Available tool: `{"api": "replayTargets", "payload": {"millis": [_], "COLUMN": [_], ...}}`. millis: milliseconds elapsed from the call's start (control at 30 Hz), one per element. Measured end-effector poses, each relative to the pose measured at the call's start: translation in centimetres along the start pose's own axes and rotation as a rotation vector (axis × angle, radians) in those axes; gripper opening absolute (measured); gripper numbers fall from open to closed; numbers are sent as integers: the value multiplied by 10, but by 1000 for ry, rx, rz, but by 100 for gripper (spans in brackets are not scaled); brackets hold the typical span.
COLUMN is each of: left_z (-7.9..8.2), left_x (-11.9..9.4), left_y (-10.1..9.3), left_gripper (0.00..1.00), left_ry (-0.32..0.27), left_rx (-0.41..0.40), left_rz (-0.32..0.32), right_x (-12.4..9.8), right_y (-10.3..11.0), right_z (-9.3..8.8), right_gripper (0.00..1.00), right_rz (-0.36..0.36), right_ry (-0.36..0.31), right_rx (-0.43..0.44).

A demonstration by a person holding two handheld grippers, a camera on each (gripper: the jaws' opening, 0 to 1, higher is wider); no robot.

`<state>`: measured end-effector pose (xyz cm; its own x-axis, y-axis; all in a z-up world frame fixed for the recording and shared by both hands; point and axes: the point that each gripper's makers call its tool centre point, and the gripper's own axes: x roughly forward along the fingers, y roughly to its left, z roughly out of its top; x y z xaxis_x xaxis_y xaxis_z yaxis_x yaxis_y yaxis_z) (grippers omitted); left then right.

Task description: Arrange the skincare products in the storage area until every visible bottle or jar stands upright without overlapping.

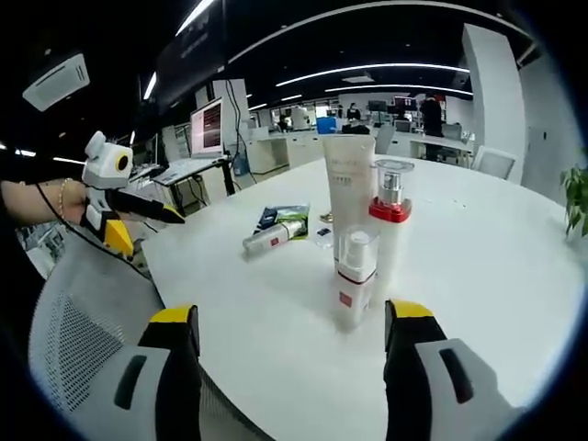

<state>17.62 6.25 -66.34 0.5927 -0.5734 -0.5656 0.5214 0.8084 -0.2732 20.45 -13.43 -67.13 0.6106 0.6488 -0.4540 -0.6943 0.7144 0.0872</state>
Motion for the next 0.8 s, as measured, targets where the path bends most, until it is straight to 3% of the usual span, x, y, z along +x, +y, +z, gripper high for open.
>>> {"api": "replayTargets", "payload": {"millis": [333, 533, 800], "left_z": [5, 17, 11], "left_x": [7, 13, 35], "left_y": [2, 8, 27], "left_gripper": [92, 89, 86], "left_ry": [28, 36, 142], "left_rx": [28, 34, 49], "left_rz": [-3, 11, 50], "right_x": [0, 1, 0], "right_y": [0, 1, 1], "right_z": [0, 0, 0], "right_gripper": [82, 81, 82], "right_rz": [-1, -1, -7], "right_ry": [4, 6, 7], "right_rx": [-12, -23, -38]}}
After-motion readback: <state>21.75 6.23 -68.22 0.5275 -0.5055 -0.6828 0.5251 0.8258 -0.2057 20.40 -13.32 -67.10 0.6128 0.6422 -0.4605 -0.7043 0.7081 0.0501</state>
